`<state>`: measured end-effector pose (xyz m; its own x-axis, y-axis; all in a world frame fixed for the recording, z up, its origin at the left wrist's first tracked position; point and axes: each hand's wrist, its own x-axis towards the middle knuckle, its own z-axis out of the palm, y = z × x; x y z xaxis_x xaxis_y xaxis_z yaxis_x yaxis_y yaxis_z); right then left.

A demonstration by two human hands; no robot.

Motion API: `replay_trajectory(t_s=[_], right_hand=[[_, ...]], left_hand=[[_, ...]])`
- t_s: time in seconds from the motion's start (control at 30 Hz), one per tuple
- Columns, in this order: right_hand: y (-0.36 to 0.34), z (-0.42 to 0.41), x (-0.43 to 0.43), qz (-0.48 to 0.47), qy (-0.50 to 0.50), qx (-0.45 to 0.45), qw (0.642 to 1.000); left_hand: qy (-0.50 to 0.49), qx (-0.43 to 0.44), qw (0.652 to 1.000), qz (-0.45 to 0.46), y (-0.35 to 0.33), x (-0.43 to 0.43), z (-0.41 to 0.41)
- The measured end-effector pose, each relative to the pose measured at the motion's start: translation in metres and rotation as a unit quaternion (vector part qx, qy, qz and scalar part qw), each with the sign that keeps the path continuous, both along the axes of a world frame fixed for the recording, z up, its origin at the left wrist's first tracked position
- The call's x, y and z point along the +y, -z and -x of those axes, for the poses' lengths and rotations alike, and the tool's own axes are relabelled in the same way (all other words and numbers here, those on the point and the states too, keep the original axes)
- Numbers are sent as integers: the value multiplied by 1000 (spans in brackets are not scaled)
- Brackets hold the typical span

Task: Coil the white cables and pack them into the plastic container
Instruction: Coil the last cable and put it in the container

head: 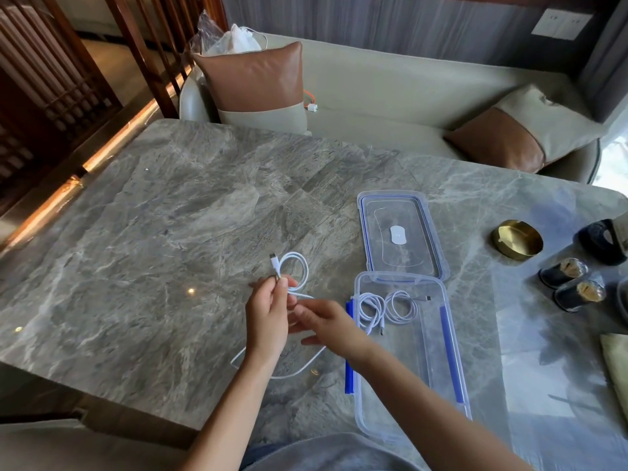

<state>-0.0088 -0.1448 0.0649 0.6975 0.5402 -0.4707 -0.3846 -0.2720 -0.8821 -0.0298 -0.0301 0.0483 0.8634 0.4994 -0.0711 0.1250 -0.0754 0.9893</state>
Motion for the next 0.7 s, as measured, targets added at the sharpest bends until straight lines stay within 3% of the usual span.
replay_trajectory(t_s=[0.13, 0.4, 0.5, 0.6, 0.7], right_hand=[[-4, -5, -2, -70, 136, 60, 986], [-7, -15, -6, -73, 206, 29, 975], [-10, -22, -7, -47, 174, -17, 983], [-16, -31, -13, 10, 57, -82, 995], [-20, -34, -17, 14, 18, -67, 997]], left_hand=[[33, -3, 999, 7, 2, -2, 0], [133, 83, 987, 18, 4, 8, -4], [176, 118, 977, 35, 5, 13, 1], [194, 120, 973, 40, 6, 20, 5], [223, 122, 967, 34, 4, 29, 6]])
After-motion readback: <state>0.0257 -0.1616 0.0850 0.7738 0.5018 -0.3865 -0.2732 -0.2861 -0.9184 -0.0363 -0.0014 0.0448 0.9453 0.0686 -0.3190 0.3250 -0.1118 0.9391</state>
